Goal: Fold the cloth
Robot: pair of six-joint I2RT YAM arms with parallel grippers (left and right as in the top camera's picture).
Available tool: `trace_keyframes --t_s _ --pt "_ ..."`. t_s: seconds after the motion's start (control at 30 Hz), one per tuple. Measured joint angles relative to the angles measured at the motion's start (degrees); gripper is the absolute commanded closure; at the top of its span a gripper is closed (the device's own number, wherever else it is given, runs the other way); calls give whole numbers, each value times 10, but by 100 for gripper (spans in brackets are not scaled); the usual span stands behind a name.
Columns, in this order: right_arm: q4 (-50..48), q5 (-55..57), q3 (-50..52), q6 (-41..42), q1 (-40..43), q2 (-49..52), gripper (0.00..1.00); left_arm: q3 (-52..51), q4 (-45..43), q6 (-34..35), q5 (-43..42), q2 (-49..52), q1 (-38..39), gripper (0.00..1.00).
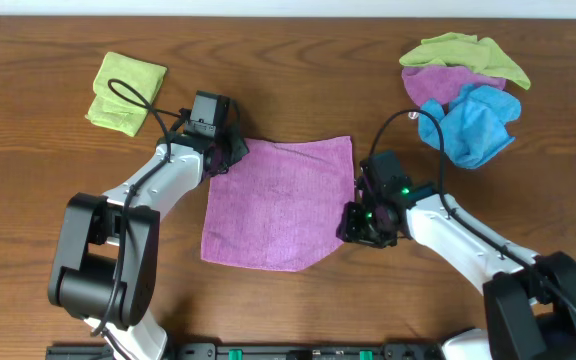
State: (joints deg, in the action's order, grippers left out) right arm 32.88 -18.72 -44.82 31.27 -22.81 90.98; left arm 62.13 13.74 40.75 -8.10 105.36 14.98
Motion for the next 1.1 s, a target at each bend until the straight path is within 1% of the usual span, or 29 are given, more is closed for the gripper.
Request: trace_keyframes --t_s 0.13,0.27,0.3,0.37,0.47,0.7,0.8,0.9,1.03,1.1 --pt "-41 -2 12 4 0 0 57 0 0 0 0 0 0 94" --pt "-64 -8 19 13 0 10 57 0 0 0 3 0 0 94" --pt "-69 -18 18 14 0 16 59 0 0 0 4 0 0 94" --pt "-76 -41 18 16 0 21 62 0 1 0 8 0 0 94" --pt "-87 -101 19 18 -3 29 64 0 8 0 12 0 0 94" --pt "-94 -236 20 19 -12 27 64 0 17 0 13 0 0 94" --pt "-79 -271 20 20 -12 2 64 0 21 0 18 0 0 94" --pt "-50 -283 20 23 -13 -56 62 0 25 0 24 0 0 94" --pt "30 -240 19 28 -16 -140 55 0 26 0 25 0 0 94" --pt "57 -211 19 30 -22 -159 55 0 26 0 25 0 0 94"
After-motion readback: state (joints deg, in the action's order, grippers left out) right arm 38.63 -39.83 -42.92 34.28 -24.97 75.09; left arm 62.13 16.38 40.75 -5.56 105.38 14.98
